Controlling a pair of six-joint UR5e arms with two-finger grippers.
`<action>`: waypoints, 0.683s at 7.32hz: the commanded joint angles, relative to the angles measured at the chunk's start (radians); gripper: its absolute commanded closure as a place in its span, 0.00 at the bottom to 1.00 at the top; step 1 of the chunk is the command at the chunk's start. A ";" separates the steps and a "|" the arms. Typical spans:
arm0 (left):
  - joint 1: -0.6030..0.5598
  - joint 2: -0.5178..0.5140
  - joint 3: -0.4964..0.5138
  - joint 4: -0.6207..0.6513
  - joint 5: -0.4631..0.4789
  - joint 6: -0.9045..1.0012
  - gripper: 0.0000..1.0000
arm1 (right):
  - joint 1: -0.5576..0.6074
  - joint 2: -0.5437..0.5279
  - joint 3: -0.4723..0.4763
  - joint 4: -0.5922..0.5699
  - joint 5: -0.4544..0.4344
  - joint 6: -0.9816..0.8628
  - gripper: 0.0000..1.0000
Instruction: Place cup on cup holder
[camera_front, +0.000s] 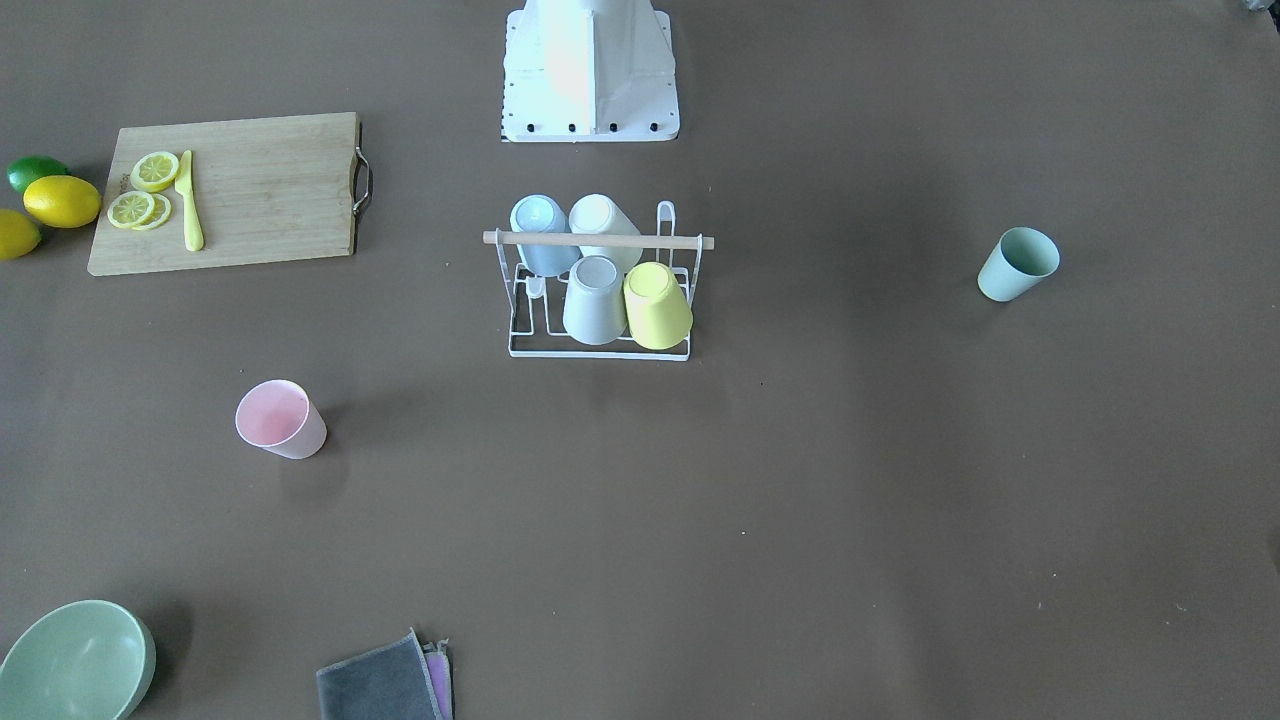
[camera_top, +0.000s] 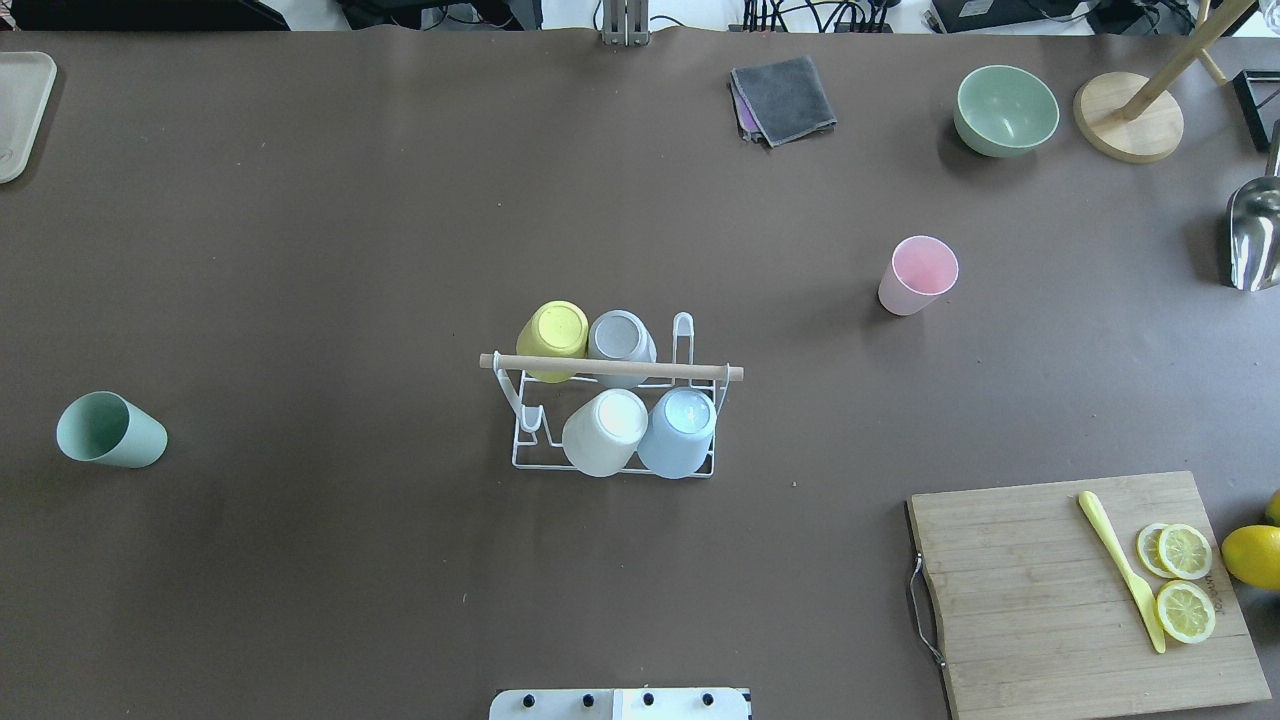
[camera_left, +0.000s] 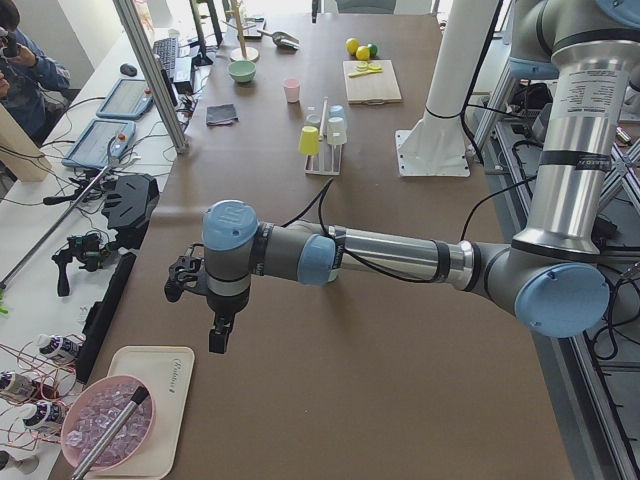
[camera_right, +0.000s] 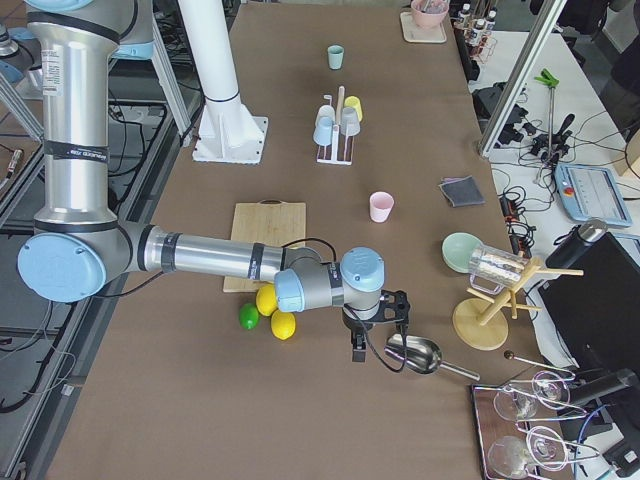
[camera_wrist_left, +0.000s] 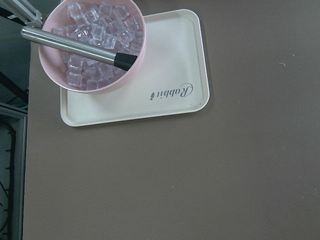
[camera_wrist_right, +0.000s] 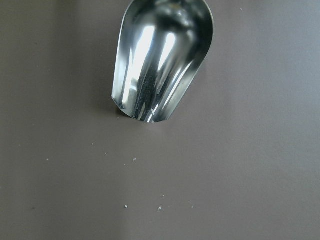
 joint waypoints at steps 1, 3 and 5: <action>0.000 0.002 -0.007 0.003 0.017 -0.003 0.02 | 0.003 -0.035 0.001 0.003 0.002 0.001 0.00; 0.000 0.002 -0.008 0.003 0.020 -0.003 0.02 | 0.014 -0.049 0.013 0.003 -0.001 0.001 0.00; 0.000 0.000 -0.008 0.006 0.021 -0.003 0.02 | 0.014 -0.046 0.022 0.004 -0.001 0.003 0.00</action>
